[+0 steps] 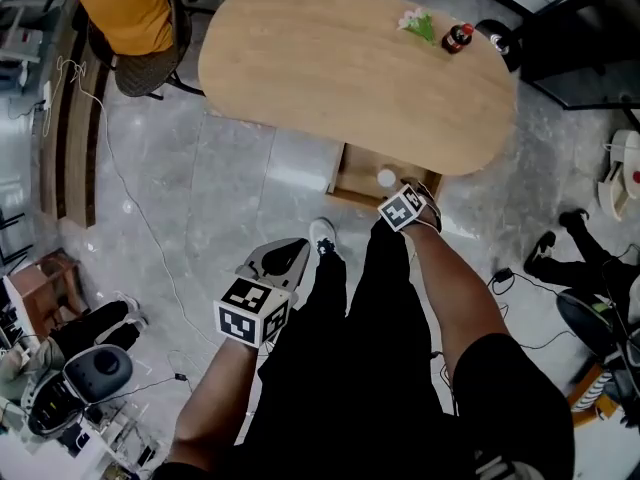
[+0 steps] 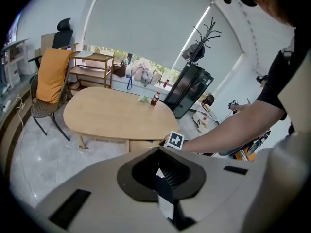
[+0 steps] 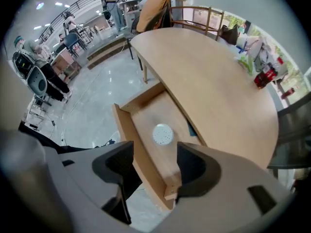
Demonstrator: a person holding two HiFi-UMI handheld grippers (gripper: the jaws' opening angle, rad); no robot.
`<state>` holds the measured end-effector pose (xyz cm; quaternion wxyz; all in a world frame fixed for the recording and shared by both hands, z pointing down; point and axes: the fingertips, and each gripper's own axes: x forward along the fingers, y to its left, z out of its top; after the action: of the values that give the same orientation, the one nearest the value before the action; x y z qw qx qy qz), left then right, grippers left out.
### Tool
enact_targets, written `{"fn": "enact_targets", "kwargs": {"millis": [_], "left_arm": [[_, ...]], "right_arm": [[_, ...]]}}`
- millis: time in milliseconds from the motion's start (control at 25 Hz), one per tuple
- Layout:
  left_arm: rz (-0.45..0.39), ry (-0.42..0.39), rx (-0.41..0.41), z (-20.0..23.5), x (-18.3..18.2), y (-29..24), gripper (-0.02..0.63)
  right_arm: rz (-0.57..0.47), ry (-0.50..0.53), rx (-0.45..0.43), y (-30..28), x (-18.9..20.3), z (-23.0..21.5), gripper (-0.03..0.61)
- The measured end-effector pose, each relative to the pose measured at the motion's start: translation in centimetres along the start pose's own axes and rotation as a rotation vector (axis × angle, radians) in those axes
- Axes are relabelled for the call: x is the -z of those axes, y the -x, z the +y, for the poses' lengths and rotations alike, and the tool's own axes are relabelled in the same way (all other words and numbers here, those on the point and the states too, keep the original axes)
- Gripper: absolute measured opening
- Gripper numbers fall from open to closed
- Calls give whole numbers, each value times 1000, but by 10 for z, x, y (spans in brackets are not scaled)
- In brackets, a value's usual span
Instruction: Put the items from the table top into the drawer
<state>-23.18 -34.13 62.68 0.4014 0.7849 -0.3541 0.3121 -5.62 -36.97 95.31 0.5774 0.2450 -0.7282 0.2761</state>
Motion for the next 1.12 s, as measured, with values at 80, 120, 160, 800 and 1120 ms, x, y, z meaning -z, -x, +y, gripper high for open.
{"fn": "enact_targets", "kwargs": {"millis": [80, 120, 160, 800, 1120], "left_arm": [[-21, -35, 29, -8, -10, 16, 5], [-32, -57, 44, -12, -16, 24, 5], [-43, -81, 59, -17, -21, 32, 5], [-253, -356, 231, -71, -82, 123, 5], [-332, -388, 231, -109, -83, 146, 5]], "right_arm": [[-38, -44, 9, 39, -7, 10, 268], [-65, -69, 15, 60, -12, 13, 268], [-97, -94, 24, 83, -18, 17, 267], [-886, -420, -16, 446, -74, 131, 3], [-1105, -412, 72, 540, -56, 142, 3]]}}
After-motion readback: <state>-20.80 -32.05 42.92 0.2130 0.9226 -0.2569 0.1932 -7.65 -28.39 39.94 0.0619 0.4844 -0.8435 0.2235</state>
